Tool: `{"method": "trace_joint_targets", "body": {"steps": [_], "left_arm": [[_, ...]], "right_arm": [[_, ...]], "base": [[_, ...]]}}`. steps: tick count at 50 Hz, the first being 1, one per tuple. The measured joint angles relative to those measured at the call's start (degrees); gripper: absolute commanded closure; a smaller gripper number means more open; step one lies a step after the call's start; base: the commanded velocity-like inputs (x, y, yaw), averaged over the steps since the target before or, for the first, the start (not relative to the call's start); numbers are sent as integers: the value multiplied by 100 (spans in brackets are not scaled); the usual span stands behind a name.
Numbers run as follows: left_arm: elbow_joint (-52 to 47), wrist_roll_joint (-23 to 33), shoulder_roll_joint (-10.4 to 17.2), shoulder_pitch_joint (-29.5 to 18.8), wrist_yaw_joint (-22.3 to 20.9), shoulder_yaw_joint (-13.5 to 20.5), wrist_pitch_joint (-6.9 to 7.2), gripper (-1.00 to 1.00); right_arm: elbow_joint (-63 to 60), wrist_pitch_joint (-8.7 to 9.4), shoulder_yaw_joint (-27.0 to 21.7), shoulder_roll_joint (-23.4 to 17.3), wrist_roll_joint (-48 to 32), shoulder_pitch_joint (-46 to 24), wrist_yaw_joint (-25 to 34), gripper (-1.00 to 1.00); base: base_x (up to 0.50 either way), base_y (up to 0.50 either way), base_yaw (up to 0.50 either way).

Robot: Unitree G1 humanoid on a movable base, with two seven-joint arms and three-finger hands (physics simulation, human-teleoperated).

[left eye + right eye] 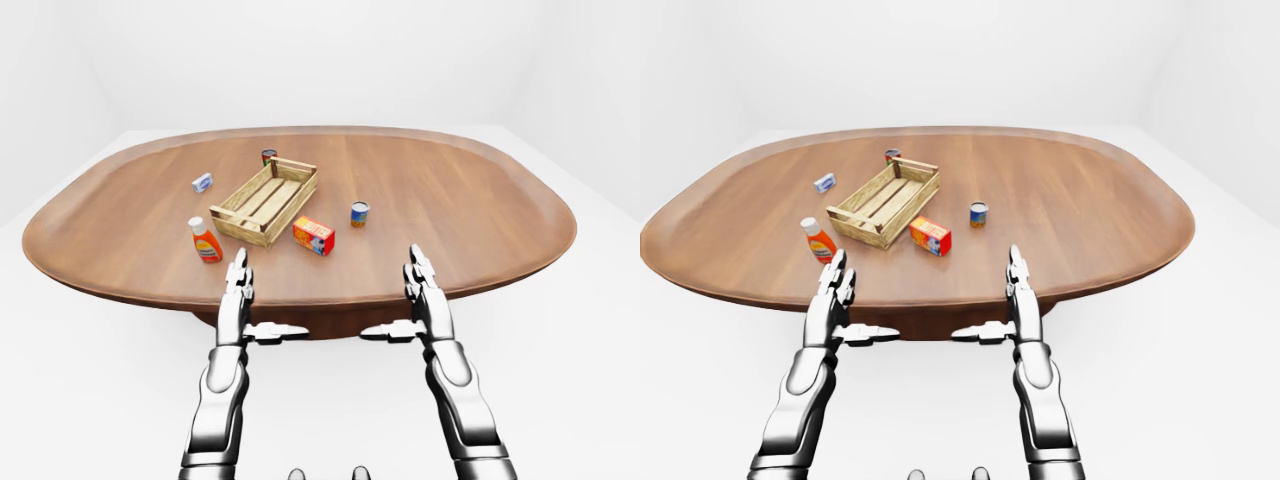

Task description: Pick up the butter and put it in the tray.

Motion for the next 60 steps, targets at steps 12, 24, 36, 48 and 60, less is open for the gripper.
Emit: {"method": "trace_joint_targets", "body": {"steps": [12, 24, 36, 48, 60], "left_arm": [[-119, -114, 68, -8, -58, 153, 98, -100], [-1129, -314, 110, 336, -290, 320, 481, -100], [-2400, -595, 75, 772, -643, 610, 481, -100], [-3338, -777, -29, 1166, -995, 824, 481, -100], [-3616, -869, -87, 1214, -1132, 977, 481, -100]], "right_arm": [[-645, 311, 106, 13, -177, 211, 85, -100], [-1776, 403, 320, 14, -406, 657, 71, -100], [-3031, 403, 740, -63, -626, 1166, -9, -100], [-3932, 403, 1145, -240, -950, 1514, -174, -100], [-4218, 403, 1272, -311, -1228, 1618, -236, -100]], "base": [[0, 0, 0], [0, 0, 0], [0, 0, 0], [0, 0, 0], [0, 43, 0]]}}
